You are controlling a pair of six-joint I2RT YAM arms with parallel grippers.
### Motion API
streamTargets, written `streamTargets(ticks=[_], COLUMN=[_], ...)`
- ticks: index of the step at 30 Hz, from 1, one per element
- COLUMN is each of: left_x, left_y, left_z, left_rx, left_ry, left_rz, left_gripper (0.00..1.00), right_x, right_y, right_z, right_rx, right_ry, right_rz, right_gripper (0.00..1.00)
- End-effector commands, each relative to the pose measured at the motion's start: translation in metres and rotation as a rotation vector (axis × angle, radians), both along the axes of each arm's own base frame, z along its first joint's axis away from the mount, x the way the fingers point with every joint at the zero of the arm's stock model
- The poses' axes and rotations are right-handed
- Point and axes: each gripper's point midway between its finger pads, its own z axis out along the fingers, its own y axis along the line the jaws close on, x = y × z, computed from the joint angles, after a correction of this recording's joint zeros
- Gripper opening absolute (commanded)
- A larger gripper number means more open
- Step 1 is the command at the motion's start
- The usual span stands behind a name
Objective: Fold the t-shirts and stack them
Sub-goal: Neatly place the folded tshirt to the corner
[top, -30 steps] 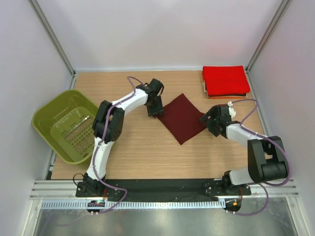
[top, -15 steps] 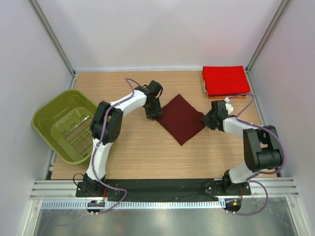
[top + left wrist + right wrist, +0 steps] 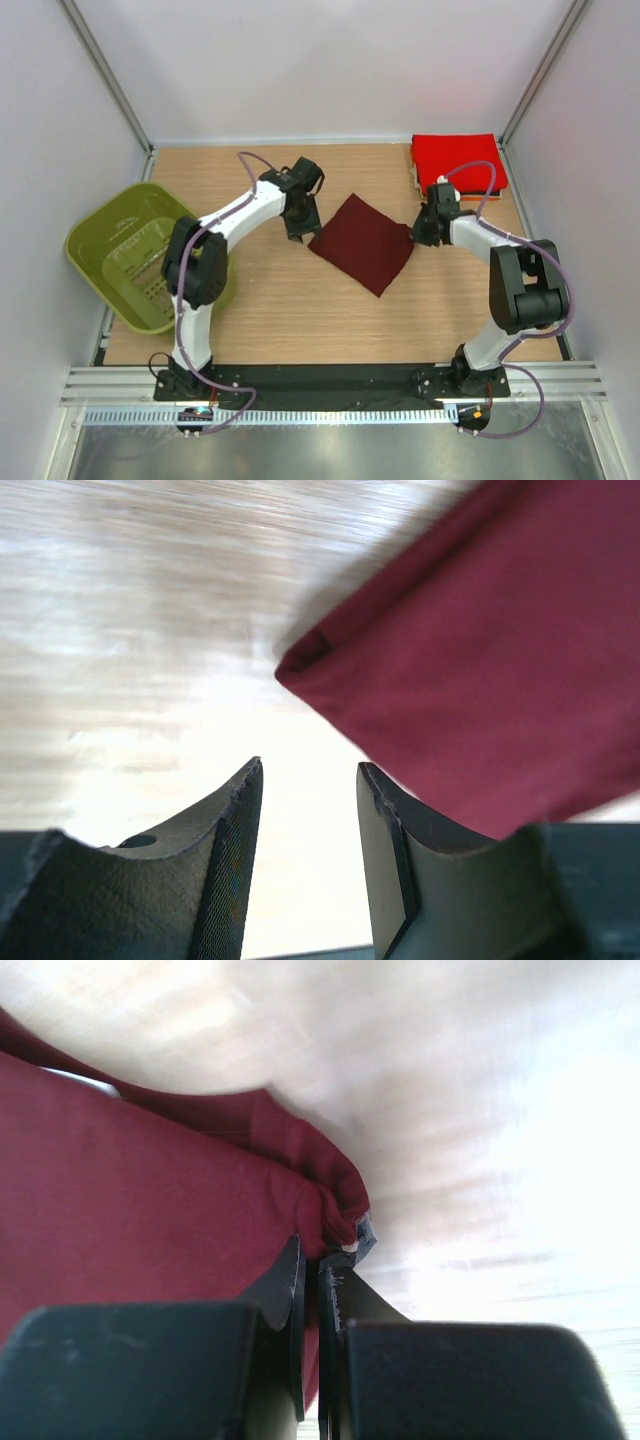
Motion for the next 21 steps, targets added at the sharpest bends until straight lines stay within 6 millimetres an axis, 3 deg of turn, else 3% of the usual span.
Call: streamTargets(ticks=[1, 9, 14, 21], left_x=[0.003, -0.005, -0.009, -0.015], left_y=[0.008, 0.023, 0.029, 0.030], left_z=[0.065, 0.094, 0.093, 0.085], left_rx=[-0.042, -0.035, -0.015, -0.027], left_ry=[-0.144, -0.238, -0.245, -0.250], left_rz=[-0.004, -0.041, -0.061, -0.068], left_gripper=[0.45, 0.45, 0.45, 0.45], right_x=[0.018, 0.067, 0.091, 0.120], right_y=[-0.008, -0.016, -0.028, -0.058], right_z=[0.034, 0.093, 0.133, 0.160], right_rx=[-0.098, -0.253, -0.358, -0.500], right_ry=[-0.014, -0.080, -0.159, -0.163], right_rz=[0.102, 0.261, 0.280, 0.308], right_gripper=[0.01, 0.01, 0.01, 0.01])
